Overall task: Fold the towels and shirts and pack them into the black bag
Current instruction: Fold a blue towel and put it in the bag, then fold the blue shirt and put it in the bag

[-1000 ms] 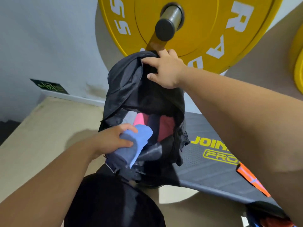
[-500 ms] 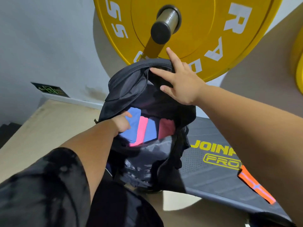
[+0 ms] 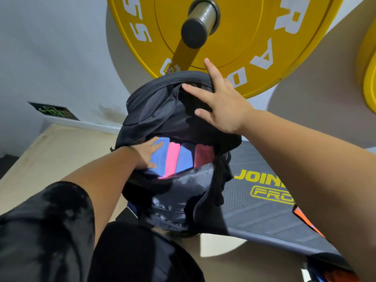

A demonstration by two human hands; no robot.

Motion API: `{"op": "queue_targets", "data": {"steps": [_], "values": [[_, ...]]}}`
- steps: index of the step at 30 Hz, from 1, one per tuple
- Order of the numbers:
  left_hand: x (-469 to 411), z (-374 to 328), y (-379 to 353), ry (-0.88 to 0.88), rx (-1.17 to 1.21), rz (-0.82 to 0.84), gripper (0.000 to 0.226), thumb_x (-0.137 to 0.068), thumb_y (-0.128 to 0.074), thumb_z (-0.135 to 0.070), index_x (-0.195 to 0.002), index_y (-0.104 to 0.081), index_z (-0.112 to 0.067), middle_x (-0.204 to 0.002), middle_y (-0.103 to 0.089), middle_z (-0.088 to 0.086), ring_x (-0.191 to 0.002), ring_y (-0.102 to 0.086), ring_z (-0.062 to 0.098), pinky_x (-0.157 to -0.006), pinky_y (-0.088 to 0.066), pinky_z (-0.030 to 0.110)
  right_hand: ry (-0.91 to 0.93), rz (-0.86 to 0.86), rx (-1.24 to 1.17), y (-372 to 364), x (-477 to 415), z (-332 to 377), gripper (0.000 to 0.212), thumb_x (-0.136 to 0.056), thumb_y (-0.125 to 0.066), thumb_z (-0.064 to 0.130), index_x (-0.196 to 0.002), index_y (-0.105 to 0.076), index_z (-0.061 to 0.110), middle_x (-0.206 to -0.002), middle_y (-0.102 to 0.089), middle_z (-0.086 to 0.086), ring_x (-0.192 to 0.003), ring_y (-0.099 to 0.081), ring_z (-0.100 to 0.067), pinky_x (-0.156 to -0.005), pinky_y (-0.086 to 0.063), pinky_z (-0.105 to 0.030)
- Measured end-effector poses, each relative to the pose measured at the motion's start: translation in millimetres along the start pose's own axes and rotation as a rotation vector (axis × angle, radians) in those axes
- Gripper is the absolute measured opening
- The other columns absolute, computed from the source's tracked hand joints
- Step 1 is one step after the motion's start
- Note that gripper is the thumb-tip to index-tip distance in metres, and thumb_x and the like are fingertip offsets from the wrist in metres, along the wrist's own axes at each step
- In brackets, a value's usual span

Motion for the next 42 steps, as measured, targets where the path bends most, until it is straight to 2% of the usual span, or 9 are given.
{"op": "queue_targets", "data": {"steps": [5, 11, 14, 19, 22, 26, 35, 40, 42], "values": [[-5, 3, -3, 0.088, -0.002, 0.107, 0.095, -0.095, -0.060, -0.037, -0.156, 0.013, -0.036, -0.157, 0.032, -0.021, -0.145, -0.030, 0.026, -0.115, -0.032, 0.038, -0.011, 0.011, -0.031, -6, 5, -5, 0.068, -0.097, -0.057, 0.046, -0.154, -0.019, 0.048, -0.164, 0.017, -0.014, -0.145, -0.021, -0.045, -0.115, -0.031, -0.054], [-4, -2, 2, 0.068, 0.061, 0.045, 0.090, -0.096, -0.060, -0.033, -0.158, 0.004, -0.032, -0.162, 0.022, -0.014, -0.135, -0.044, 0.024, -0.108, -0.037, 0.034, -0.072, 0.039, -0.054, -9, 15, -6, 0.072, -0.097, -0.056, 0.045, -0.153, -0.012, 0.052, -0.163, 0.021, -0.011, -0.148, -0.017, -0.042, -0.116, -0.031, -0.055], [10, -13, 9, 0.073, 0.062, -0.053, 0.077, -0.099, -0.051, -0.043, -0.158, -0.003, -0.032, -0.164, 0.015, -0.012, -0.145, -0.032, 0.023, -0.115, -0.032, 0.043, -0.094, 0.067, -0.071, -5, 23, -4, 0.070, -0.098, -0.054, 0.046, -0.153, -0.012, 0.052, -0.163, 0.023, -0.009, -0.148, -0.018, -0.041, -0.116, -0.030, -0.054], [57, -76, 37, -0.030, 0.087, -0.307, 0.055, -0.101, -0.043, -0.047, -0.152, -0.033, -0.032, -0.163, -0.022, 0.000, -0.141, -0.037, 0.028, -0.111, -0.038, 0.044, -0.094, 0.116, -0.111, 7, 55, -1, 0.065, -0.099, -0.049, 0.049, -0.154, -0.014, 0.050, -0.164, 0.020, -0.008, -0.148, -0.019, -0.037, -0.117, -0.029, -0.050], [88, -138, 53, -0.206, 0.213, -0.528, 0.042, -0.097, -0.050, -0.043, -0.137, -0.053, -0.028, -0.138, -0.051, -0.001, -0.124, -0.052, 0.027, -0.098, -0.046, 0.045, -0.133, 0.141, -0.134, 14, 95, -9, 0.061, -0.100, -0.046, 0.050, -0.154, -0.019, 0.047, -0.166, 0.011, -0.010, -0.145, -0.025, -0.038, -0.115, -0.031, -0.049], [112, -237, 76, -0.386, 0.317, -0.672, 0.044, -0.092, -0.059, -0.042, -0.134, -0.054, -0.028, -0.128, -0.058, -0.003, -0.117, -0.054, 0.024, -0.096, -0.047, 0.043, -0.360, 0.246, -0.133, 7, 193, -48, 0.059, -0.099, -0.049, 0.049, -0.154, -0.027, 0.042, -0.166, 0.000, -0.011, -0.146, -0.024, -0.038, -0.115, -0.033, -0.050], [47, -435, 45, -0.535, 0.103, -0.314, 0.066, -0.089, -0.060, -0.051, -0.147, -0.036, -0.031, -0.147, -0.040, 0.002, -0.132, -0.044, 0.031, -0.104, -0.043, 0.045, -1.122, 0.805, -0.118, -1, 417, -142, 0.074, -0.088, -0.058, 0.056, -0.152, -0.029, 0.036, -0.160, -0.015, -0.020, -0.146, -0.022, -0.042, -0.118, -0.025, -0.050], [16, -499, 12, -0.561, -0.084, -0.093, 0.072, -0.091, -0.054, -0.055, -0.154, -0.024, -0.036, -0.166, -0.010, 0.000, -0.147, -0.025, 0.030, -0.116, -0.027, 0.051, -1.223, 0.834, -0.255, -2, 438, -162, 0.101, -0.055, -0.061, 0.079, -0.147, -0.034, 0.047, -0.159, -0.025, -0.013, -0.146, -0.018, -0.041, -0.117, -0.021, -0.057], [10, -515, 1, -0.595, -0.118, -0.041, 0.073, -0.091, -0.053, -0.054, -0.154, -0.020, -0.040, -0.167, -0.001, -0.003, -0.151, -0.015, 0.026, -0.119, -0.018, 0.055, -1.263, 0.840, -0.236, -8, 452, -169, 0.095, -0.054, -0.061, 0.074, -0.143, -0.036, 0.051, -0.162, -0.020, -0.011, -0.147, -0.013, -0.042, -0.118, -0.017, -0.057]]}}
Point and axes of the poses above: each hand's wrist, its own x-axis away from the middle knuckle, its own y-axis out of the back of the hand, z = x × y, the point moved 2 cm from there along -x, towards the middle knuckle
